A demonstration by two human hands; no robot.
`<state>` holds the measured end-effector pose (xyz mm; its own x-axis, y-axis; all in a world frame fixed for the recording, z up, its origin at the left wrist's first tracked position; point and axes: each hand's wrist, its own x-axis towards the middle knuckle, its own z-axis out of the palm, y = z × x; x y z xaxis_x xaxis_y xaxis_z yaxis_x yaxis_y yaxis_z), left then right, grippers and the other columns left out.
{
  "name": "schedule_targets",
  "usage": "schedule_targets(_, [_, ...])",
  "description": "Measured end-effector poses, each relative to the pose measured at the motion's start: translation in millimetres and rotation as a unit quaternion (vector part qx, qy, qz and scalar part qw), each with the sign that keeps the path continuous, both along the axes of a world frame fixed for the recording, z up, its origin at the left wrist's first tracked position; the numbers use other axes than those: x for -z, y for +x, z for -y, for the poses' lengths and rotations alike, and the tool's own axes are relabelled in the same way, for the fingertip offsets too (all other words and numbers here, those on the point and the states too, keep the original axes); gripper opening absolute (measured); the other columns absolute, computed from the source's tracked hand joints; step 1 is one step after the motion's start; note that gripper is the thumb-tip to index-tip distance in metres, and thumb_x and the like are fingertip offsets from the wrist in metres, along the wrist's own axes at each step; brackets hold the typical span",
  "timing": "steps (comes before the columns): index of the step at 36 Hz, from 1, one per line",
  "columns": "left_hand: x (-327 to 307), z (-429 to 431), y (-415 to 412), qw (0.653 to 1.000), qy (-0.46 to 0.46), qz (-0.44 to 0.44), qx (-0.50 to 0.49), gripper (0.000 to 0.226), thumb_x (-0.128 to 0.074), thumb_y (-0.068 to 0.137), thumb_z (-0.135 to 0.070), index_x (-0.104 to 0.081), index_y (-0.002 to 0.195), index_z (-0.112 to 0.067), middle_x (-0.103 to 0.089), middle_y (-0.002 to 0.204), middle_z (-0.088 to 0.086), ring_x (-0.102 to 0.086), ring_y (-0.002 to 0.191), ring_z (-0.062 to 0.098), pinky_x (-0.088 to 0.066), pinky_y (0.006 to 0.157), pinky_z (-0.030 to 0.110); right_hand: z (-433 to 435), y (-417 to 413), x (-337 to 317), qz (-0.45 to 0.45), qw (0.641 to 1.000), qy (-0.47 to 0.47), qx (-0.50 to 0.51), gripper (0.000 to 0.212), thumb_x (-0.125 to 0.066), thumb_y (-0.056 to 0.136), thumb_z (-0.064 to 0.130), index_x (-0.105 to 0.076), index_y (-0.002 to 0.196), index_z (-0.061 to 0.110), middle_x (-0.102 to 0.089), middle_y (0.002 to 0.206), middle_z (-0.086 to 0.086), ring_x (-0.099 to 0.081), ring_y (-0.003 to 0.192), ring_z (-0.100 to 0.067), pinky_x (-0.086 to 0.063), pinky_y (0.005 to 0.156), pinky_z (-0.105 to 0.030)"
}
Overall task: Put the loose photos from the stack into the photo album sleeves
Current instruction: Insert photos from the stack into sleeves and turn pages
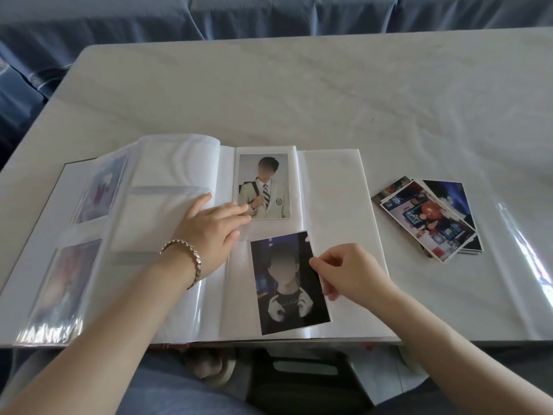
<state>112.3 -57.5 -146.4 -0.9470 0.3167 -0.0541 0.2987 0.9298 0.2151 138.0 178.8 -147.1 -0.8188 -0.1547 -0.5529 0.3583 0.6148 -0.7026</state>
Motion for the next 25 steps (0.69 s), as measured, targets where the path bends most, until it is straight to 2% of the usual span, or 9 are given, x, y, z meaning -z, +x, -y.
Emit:
schedule_targets(4, [-0.7, -0.1, -0.1, 1.000, 0.002, -0.002, 0.000, 0.038, -0.047, 0.095, -0.012, -0.055, 0.130, -0.025, -0.040, 0.144, -0.013, -0.035, 0.135, 0.004, 0.012, 0.110, 0.020, -5.1, -2.3, -3.9, 0.054, 0.997, -0.052, 0.031, 0.015, -0.058, 0.088, 0.012, -0.065, 0.075, 0.012, -0.066, 0.052, 0.003, -0.064, 0.049, -0.007, -0.052, 0.055, -0.015])
schedule_targets(10, [-0.9, -0.4, 0.2, 1.000, -0.011, -0.004, -0.003, 0.039, -0.045, 0.096, -0.013, -0.052, 0.132, -0.027, -0.037, 0.145, -0.014, -0.035, 0.134, 0.003, 0.011, 0.110, 0.022, 0.1, -2.6, -4.2, 0.058, 0.997, -0.053, 0.020, 0.021, -0.056, 0.088, 0.010, -0.064, 0.069, 0.012, -0.064, 0.049, 0.003, -0.063, 0.047, -0.008, -0.050, 0.051, -0.014])
schedule_targets(16, [-0.4, 0.3, -0.1, 1.000, -0.010, -0.002, -0.002, 0.040, -0.044, 0.096, -0.013, -0.052, 0.132, -0.027, -0.037, 0.146, -0.014, -0.035, 0.134, 0.004, 0.011, 0.110, 0.022, 0.0, -3.6, -3.8, 0.067, 0.996, -0.066, 0.000, 0.015, -0.058, 0.090, 0.017, -0.065, 0.077, 0.013, -0.062, 0.049, 0.006, -0.059, 0.045, -0.004, -0.048, 0.052, -0.014])
schedule_targets(25, [-0.8, -0.7, 0.8, 1.000, -0.001, 0.000, -0.001, 0.037, -0.047, 0.095, -0.014, -0.056, 0.129, -0.026, -0.042, 0.143, -0.012, -0.040, 0.131, 0.005, 0.009, 0.110, 0.023, 6.3, 6.4, -0.2, 0.056, 0.992, -0.100, 0.051, 0.016, -0.057, 0.091, 0.015, -0.065, 0.077, 0.012, -0.061, 0.047, 0.005, -0.058, 0.043, -0.004, -0.048, 0.052, -0.015])
